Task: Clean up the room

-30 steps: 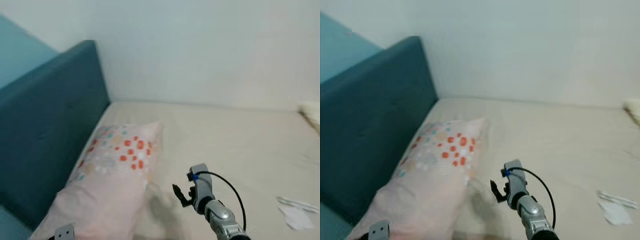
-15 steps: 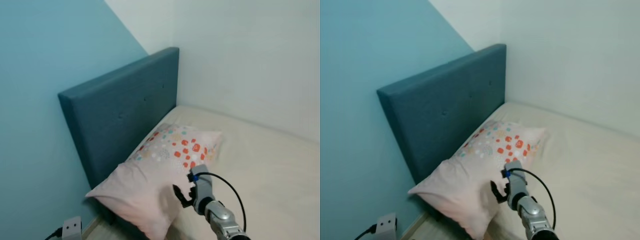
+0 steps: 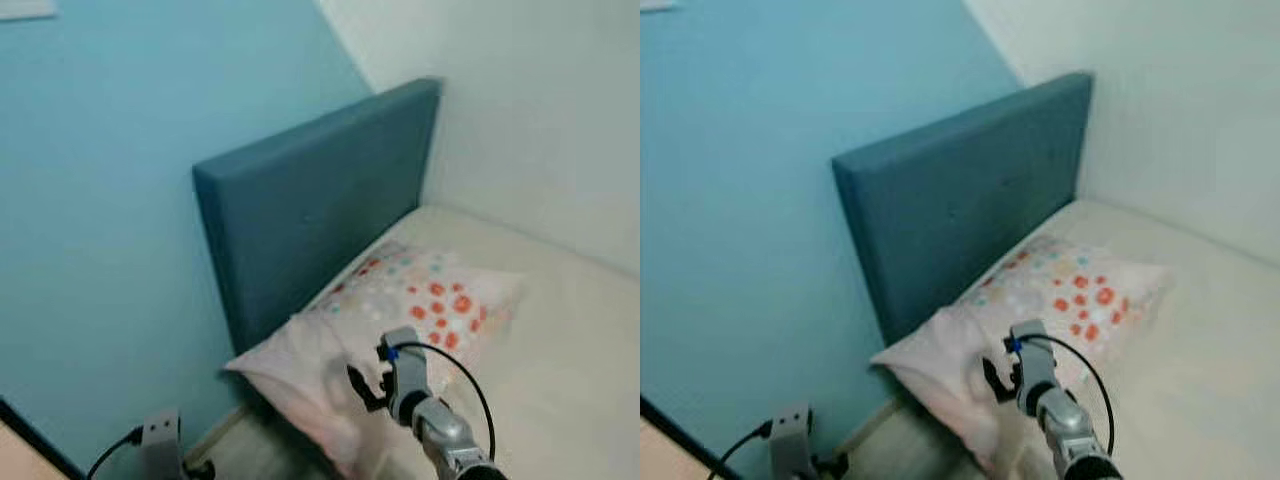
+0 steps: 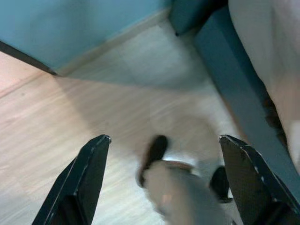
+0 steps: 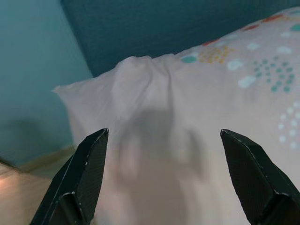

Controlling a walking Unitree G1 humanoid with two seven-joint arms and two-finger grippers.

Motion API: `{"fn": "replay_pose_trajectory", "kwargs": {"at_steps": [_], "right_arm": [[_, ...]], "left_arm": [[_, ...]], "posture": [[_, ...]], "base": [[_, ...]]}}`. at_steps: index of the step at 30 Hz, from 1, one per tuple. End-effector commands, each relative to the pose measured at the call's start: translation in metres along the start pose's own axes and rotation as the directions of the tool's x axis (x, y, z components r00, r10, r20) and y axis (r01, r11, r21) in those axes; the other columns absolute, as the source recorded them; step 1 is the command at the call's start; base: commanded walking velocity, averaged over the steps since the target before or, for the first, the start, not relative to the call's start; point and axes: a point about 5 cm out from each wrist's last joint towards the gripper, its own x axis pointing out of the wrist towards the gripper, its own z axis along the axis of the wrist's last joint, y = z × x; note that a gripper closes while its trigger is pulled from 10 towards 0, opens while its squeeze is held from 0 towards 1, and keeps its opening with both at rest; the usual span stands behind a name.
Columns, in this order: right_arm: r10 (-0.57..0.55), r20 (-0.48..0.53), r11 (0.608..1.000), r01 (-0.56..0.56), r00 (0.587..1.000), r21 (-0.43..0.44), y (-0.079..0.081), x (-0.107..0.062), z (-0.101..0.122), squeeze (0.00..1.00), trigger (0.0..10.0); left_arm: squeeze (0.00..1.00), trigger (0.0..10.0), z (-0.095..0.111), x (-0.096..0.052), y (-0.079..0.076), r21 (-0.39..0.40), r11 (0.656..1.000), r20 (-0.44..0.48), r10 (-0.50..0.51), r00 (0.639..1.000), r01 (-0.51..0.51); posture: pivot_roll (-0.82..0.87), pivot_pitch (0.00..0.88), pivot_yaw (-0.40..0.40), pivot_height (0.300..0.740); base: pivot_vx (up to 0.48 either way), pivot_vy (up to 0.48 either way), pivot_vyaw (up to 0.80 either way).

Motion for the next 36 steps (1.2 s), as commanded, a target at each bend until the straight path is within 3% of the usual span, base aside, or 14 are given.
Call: {"fn": "replay_pose_trajectory", "kwargs": {"at_steps": [1,10,16,19,29,36], "right_arm": [[0.016,0.004,1.0,-0.016,1.0,-0.013,0.004,0.002,0.001,0.0,10.0],[0.043,-0.033,0.993,-0.046,0.999,-0.105,0.008,0.003,0.0,0.0,10.0],[0.041,-0.149,0.978,-0.07,0.988,-0.196,0.008,0.004,-0.008,0.0,10.0],[0.03,-0.156,0.977,-0.061,0.987,-0.203,0.006,0.003,-0.008,0.0,10.0],[0.006,-0.184,0.981,-0.042,0.983,-0.188,0.001,0.003,-0.01,0.0,10.0],[0.126,-0.164,0.971,-0.155,0.978,-0.182,0.022,0.01,-0.001,0.0,10.0]], "left_arm": [[0.0,10.0,0.002,0.001,-0.002,-0.002,1.0,0.001,-0.01,1.0,0.01],[0.0,10.0,0.006,0.002,-0.012,-0.011,0.999,0.009,-0.05,0.999,0.05],[0.0,10.0,0.006,0.002,-0.02,0.009,0.995,-0.001,-0.101,0.995,0.101],[0.0,10.0,0.005,0.002,-0.021,0.015,0.994,-0.004,-0.106,0.994,0.106],[0.0,10.0,0.001,0.001,-0.027,0.02,0.989,-0.019,-0.146,0.989,0.147],[0.0,10.0,0.005,0.002,-0.023,0.041,0.991,-0.009,-0.124,0.992,0.124]], "posture": [[-0.02,0.0,-0.012,0.74],[-0.02,0.0,-0.016,0.74],[-0.03,0.0,-0.015,0.74],[-0.03,0.0,-0.015,0.74],[-0.03,0.0,-0.013,0.74],[-0.03,0.0,-0.012,0.74]], "base": [[0.0,0.0,0.76],[0.0,0.0,0.75],[0.0,-0.388,0.08],[0.0,-0.465,0.0],[0.0,0.0,0.0],[0.0,-0.335,0.0]]}}
